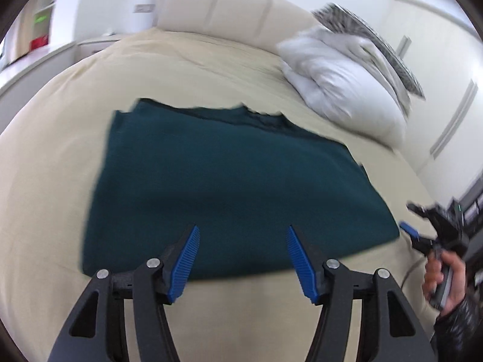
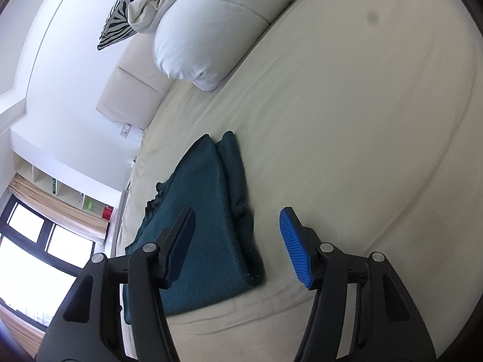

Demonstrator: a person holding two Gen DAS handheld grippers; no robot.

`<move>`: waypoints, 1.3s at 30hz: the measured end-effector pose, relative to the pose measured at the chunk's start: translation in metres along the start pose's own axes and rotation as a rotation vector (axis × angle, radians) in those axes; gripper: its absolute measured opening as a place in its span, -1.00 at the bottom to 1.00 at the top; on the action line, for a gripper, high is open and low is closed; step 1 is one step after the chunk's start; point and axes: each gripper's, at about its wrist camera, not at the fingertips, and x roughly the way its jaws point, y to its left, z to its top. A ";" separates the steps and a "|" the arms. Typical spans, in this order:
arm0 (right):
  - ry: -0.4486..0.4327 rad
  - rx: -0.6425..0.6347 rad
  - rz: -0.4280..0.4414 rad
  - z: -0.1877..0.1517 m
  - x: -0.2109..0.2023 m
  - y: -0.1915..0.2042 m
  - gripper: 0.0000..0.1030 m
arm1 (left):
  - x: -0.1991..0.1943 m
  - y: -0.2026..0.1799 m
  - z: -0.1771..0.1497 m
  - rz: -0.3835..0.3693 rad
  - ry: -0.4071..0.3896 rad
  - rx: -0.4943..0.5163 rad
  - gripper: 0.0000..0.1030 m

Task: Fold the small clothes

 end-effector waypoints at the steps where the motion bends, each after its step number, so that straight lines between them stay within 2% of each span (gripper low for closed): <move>1: 0.026 0.015 0.004 -0.002 0.006 -0.003 0.12 | 0.003 -0.013 -0.005 0.002 0.009 0.040 0.26; 4: 0.055 0.015 0.004 -0.012 0.020 -0.005 0.12 | 0.010 -0.034 -0.013 -0.011 0.031 0.091 0.28; 7: 0.053 0.018 0.019 -0.015 0.022 -0.007 0.12 | 0.013 -0.039 -0.016 -0.020 0.041 0.087 0.28; 12: 0.079 0.023 0.014 -0.004 0.025 -0.006 0.12 | 0.010 -0.021 -0.003 -0.002 0.006 0.035 0.28; 16: 0.109 0.020 0.007 0.008 0.034 -0.006 0.12 | 0.019 -0.008 0.022 0.029 -0.005 0.028 0.28; 21: 0.211 -0.014 0.015 0.022 0.064 0.007 0.12 | 0.048 -0.007 0.047 0.033 0.032 0.031 0.28; 25: 0.281 0.034 0.023 0.034 0.089 0.012 0.11 | 0.073 0.004 0.045 0.043 0.099 -0.022 0.27; 29: 0.358 0.011 0.021 0.040 0.108 0.020 0.12 | 0.078 0.017 0.037 -0.004 0.096 -0.054 0.27; 31: 0.389 0.012 0.047 0.043 0.114 0.022 0.12 | 0.080 0.020 0.039 -0.017 0.104 -0.062 0.27; 35: 0.420 0.025 0.065 0.047 0.123 0.024 0.11 | 0.081 0.023 0.039 -0.030 0.108 -0.066 0.27; 38: 0.445 -0.012 0.048 0.046 0.130 0.032 0.06 | 0.083 0.023 0.037 -0.030 0.103 -0.055 0.26; 39: 0.454 -0.030 0.031 0.045 0.133 0.035 -0.01 | 0.082 0.024 0.036 -0.031 0.102 -0.055 0.26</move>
